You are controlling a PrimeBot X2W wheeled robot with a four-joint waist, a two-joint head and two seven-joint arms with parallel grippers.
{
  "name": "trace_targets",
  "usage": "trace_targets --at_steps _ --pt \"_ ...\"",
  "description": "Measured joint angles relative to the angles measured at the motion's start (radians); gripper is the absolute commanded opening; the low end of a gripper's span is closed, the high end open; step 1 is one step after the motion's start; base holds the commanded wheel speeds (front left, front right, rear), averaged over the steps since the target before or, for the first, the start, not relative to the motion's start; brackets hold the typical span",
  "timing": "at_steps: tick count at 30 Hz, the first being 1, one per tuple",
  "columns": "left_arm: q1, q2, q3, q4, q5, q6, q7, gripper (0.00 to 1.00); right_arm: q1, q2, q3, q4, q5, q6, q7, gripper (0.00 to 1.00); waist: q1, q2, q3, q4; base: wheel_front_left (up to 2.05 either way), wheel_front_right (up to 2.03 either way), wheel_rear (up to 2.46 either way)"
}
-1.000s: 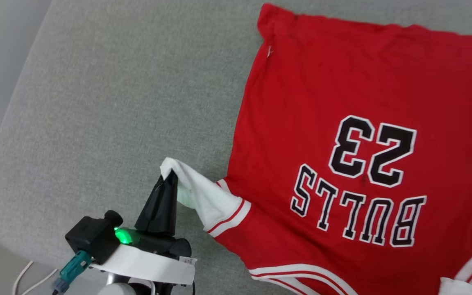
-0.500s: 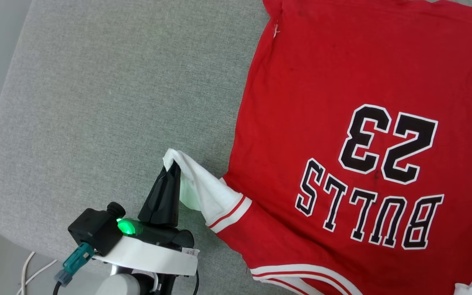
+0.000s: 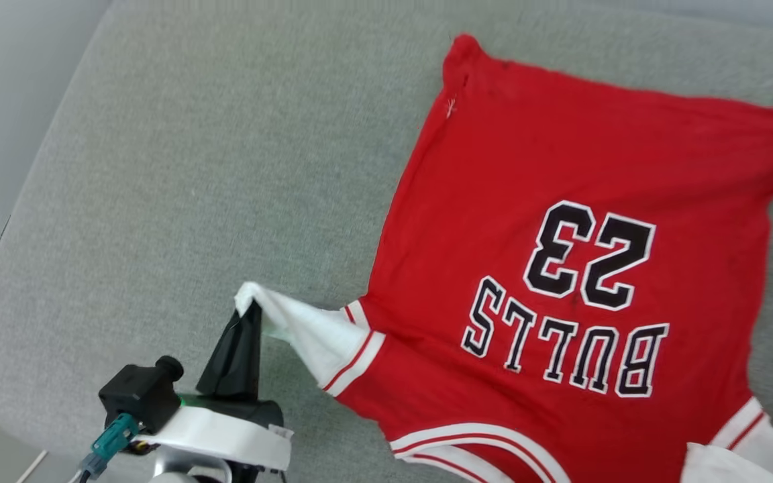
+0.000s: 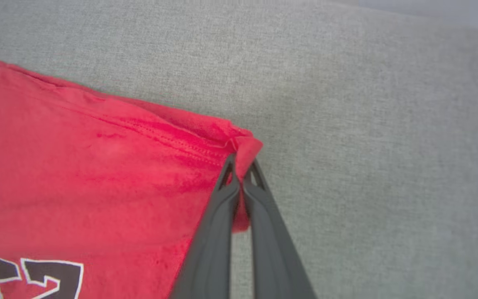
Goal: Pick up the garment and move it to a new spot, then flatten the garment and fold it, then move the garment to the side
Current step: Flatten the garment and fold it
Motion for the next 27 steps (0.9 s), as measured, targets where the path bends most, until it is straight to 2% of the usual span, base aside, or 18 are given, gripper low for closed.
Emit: trace_targets --at_steps 6,12,13,15,21,27 --pt "0.055 0.036 0.035 -0.007 0.001 0.047 0.042 0.00 0.181 -0.040 0.045 -0.109 0.101 0.000 0.010 0.00 -0.0001 0.0000 -0.111 -0.048 0.00 0.00 0.00" --pt "0.129 0.059 0.071 -0.025 -0.017 0.088 0.074 0.00 0.432 -0.058 0.018 -0.271 0.178 0.000 0.027 0.00 -0.0002 0.0000 -0.213 -0.113 0.00 0.00 0.00" --pt "0.169 0.073 0.087 -0.027 -0.018 0.107 0.093 0.00 0.582 -0.048 -0.018 -0.365 0.196 0.000 0.038 0.00 -0.0002 0.0000 -0.255 -0.150 0.00 0.00 0.00" --pt "0.185 0.081 0.092 -0.029 -0.026 0.114 0.108 0.00 0.683 -0.036 -0.043 -0.434 0.208 0.000 0.051 0.00 -0.0003 0.0000 -0.278 -0.177 0.00 0.00 0.00" --pt "0.225 0.095 0.102 -0.023 -0.040 0.125 0.140 0.00 0.952 0.061 -0.126 -0.610 0.224 0.000 0.063 0.00 -0.0003 0.0000 -0.327 -0.247 0.00 0.00 0.00" --pt "0.246 0.109 0.098 -0.015 -0.049 0.129 0.165 0.00 1.158 0.179 -0.187 -0.714 0.220 0.000 0.074 0.00 -0.0003 0.0000 -0.361 -0.295 0.00 0.00 0.00"
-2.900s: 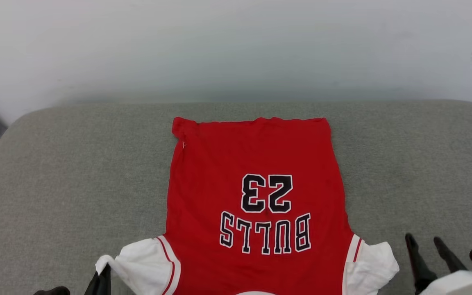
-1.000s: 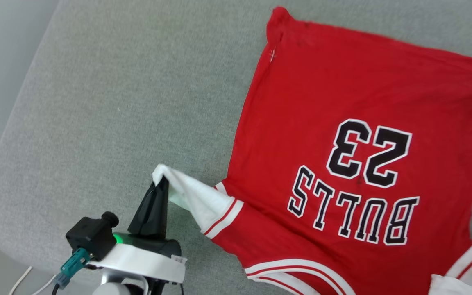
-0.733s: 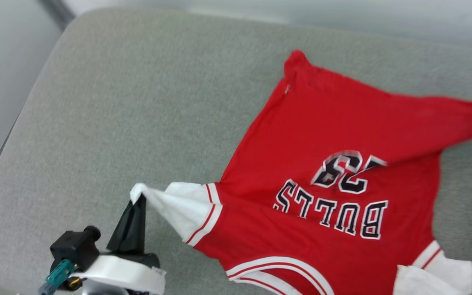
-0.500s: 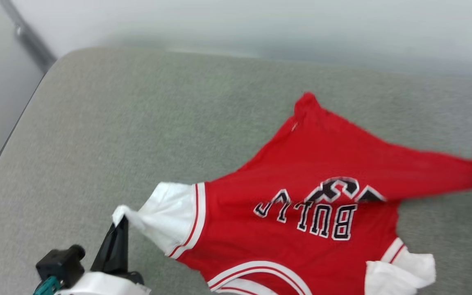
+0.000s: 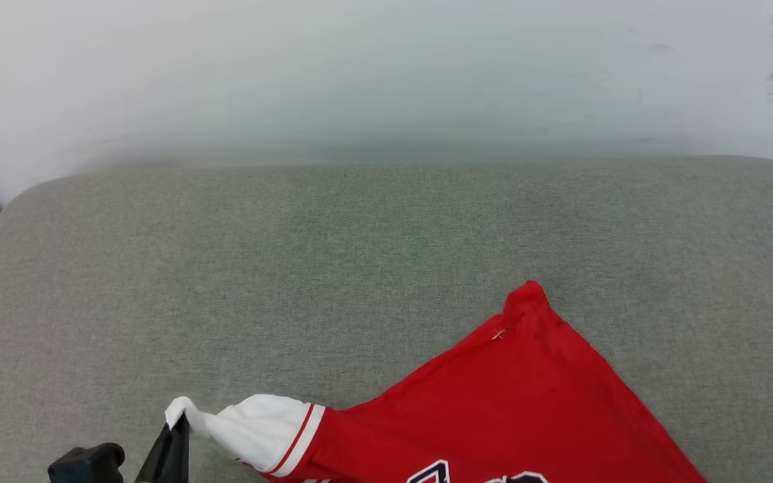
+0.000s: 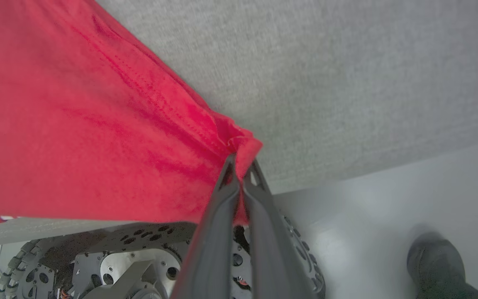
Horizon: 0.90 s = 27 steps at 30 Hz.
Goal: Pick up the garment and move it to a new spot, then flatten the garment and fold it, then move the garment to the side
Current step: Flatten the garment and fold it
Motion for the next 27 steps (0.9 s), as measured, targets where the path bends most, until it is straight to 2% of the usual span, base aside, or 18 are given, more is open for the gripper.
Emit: trace_targets --at_steps 3,4,5,11,19,24,27 --pt "0.010 0.004 -0.005 0.001 -0.003 0.000 0.010 0.00 0.072 0.056 -0.017 -0.016 -0.001 0.000 -0.016 0.00 0.0001 0.0000 -0.009 -0.015 0.00 0.00 0.00" --pt "0.009 0.005 -0.007 0.000 -0.003 -0.001 0.015 0.00 0.085 0.070 -0.020 -0.016 0.008 0.000 -0.027 0.26 0.0000 0.0000 -0.009 -0.018 0.00 0.00 0.00" --pt "0.009 0.007 -0.008 0.000 -0.003 -0.002 0.017 0.00 0.096 0.078 -0.017 -0.016 0.011 0.000 -0.047 0.99 0.0000 0.0000 -0.008 -0.020 0.00 0.00 0.00" --pt "0.003 0.010 -0.015 -0.006 -0.004 -0.002 0.026 0.00 0.092 0.097 0.004 0.006 0.042 0.000 -0.248 1.00 0.0002 0.0000 0.006 -0.024 0.00 0.00 0.00" --pt "-0.033 0.013 -0.038 -0.046 0.011 0.000 0.036 0.00 -0.074 0.103 0.026 0.062 -0.007 0.000 -0.706 1.00 0.0002 0.0000 0.032 -0.011 0.00 0.00 0.00" --pt "-0.077 0.010 -0.050 -0.068 0.016 -0.006 0.035 0.00 -0.223 0.100 0.068 0.143 -0.018 0.000 -0.814 1.00 0.0002 0.0000 0.071 0.004 0.00 0.00 0.00" --pt "-0.113 0.003 -0.061 -0.069 0.021 -0.014 0.025 0.00 -0.328 0.069 0.133 0.194 -0.012 0.000 -0.799 1.00 0.0004 0.0000 0.107 0.017 0.00 0.00 0.00"
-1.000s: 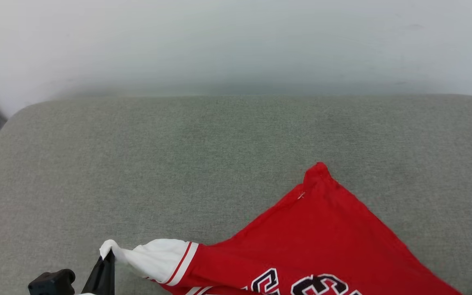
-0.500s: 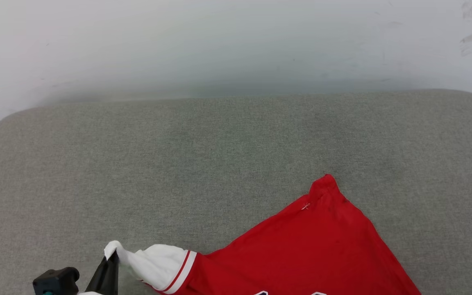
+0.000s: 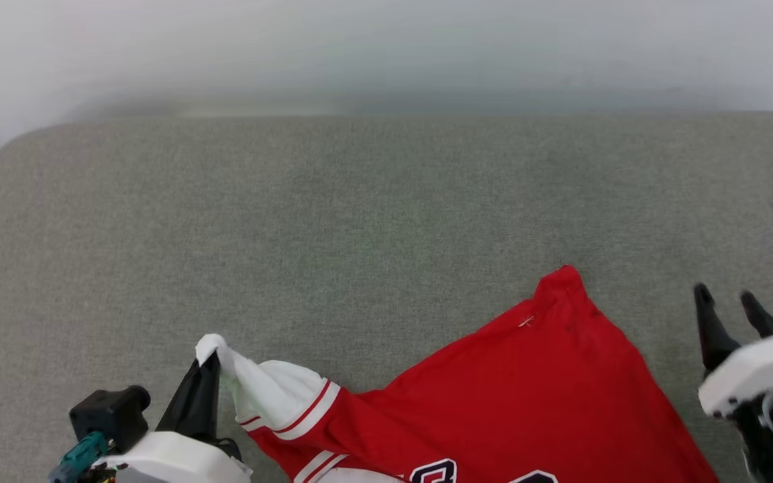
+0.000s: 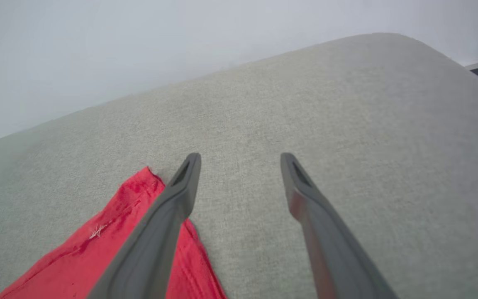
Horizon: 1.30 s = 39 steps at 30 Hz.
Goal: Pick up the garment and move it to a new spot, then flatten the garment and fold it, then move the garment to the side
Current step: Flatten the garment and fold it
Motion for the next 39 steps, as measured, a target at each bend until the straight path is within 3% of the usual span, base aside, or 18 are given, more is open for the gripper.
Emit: trace_targets --at_steps 4,8,14,20,27,28,29,30,39 --pt "-0.042 -0.014 -0.017 0.014 0.001 -0.017 -0.014 0.00 -0.117 -0.102 0.117 0.052 0.033 0.000 0.134 1.00 0.0001 0.0000 0.045 0.022 0.00 0.00 0.00" --pt "-0.076 -0.021 -0.026 0.031 0.001 -0.031 -0.030 0.00 -0.211 -0.195 0.239 0.073 0.091 0.000 0.363 1.00 0.0001 0.0000 0.081 0.047 0.00 0.00 0.00" --pt "-0.110 -0.029 -0.034 0.033 0.000 -0.043 -0.051 0.00 -0.319 -0.249 0.384 0.070 0.168 0.000 0.622 1.00 0.0001 0.0000 0.133 0.069 0.00 0.00 0.00" --pt "-0.145 -0.031 -0.033 0.042 -0.001 -0.053 -0.066 0.00 -0.405 -0.259 0.487 0.151 0.194 0.000 0.692 1.00 0.0001 0.0000 0.190 0.078 0.00 0.00 0.00" --pt "-0.161 -0.032 -0.037 0.055 -0.006 -0.059 -0.079 0.00 -0.463 -0.257 0.518 0.267 0.221 0.000 0.783 1.00 0.0000 -0.0001 0.210 0.082 0.00 0.00 0.00" --pt "-0.161 -0.031 -0.036 0.057 -0.006 -0.059 -0.079 0.00 -0.468 -0.254 0.519 0.273 0.221 0.000 0.786 0.80 0.0000 0.0000 0.209 0.080 0.00 0.00 0.00" --pt "-0.161 -0.032 -0.036 0.059 -0.006 -0.058 -0.080 0.00 -0.474 -0.252 0.523 0.280 0.221 0.000 0.786 0.33 0.0000 0.0000 0.209 0.079 0.00 0.00 0.00" --pt "-0.161 -0.032 -0.037 0.062 -0.007 -0.058 -0.080 0.00 -0.478 -0.249 0.527 0.287 0.221 0.000 0.786 0.00 0.0000 -0.0001 0.206 0.078 0.00 0.00 0.00" --pt "-0.161 -0.024 -0.033 0.075 -0.009 -0.053 -0.080 0.00 -0.488 -0.231 0.519 0.331 0.226 0.000 0.685 0.00 0.0000 -0.0001 0.147 0.075 0.00 0.00 0.00"
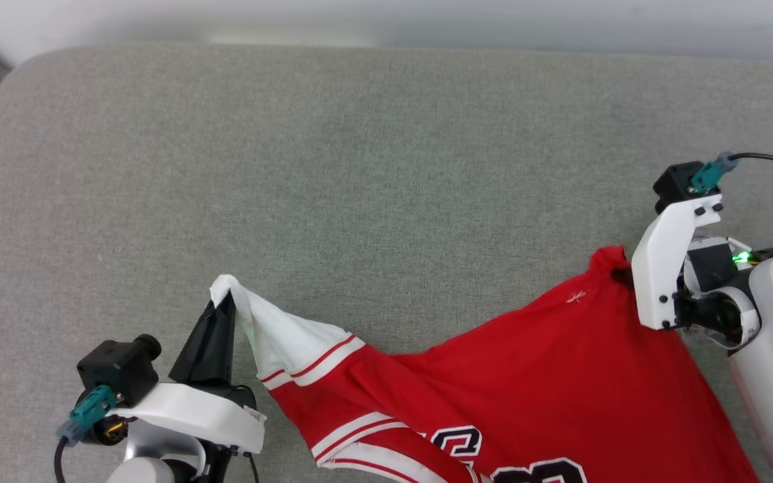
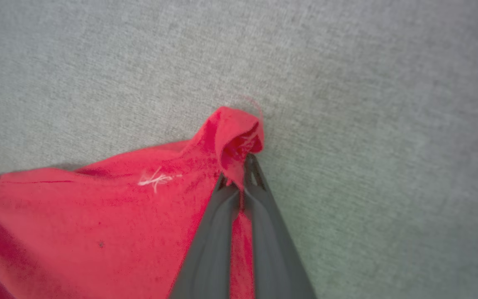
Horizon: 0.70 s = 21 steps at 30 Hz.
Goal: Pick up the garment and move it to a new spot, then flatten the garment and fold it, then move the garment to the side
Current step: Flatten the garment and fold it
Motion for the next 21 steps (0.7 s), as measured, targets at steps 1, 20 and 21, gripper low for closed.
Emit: trace_targets --at_steps 1,20,21 --pt "0.000 0.002 0.002 0.001 0.000 0.002 0.000 0.00 0.000 0.003 -0.011 -0.002 -0.004 0.000 -0.021 0.00 0.0000 0.0000 -0.010 -0.002 0.00 0.00 0.00" --pt "-0.508 0.069 0.079 0.148 -0.027 -0.051 0.040 0.00 -0.213 0.083 -0.226 0.038 -0.223 0.000 -0.363 0.00 -0.0001 0.0000 -0.070 -0.106 0.00 0.00 0.00" --pt "-0.548 0.069 0.082 0.168 -0.030 -0.055 0.044 0.00 -0.236 0.086 -0.229 0.040 -0.239 0.000 -0.383 0.00 -0.0001 0.0000 -0.061 -0.110 0.00 0.00 0.00"
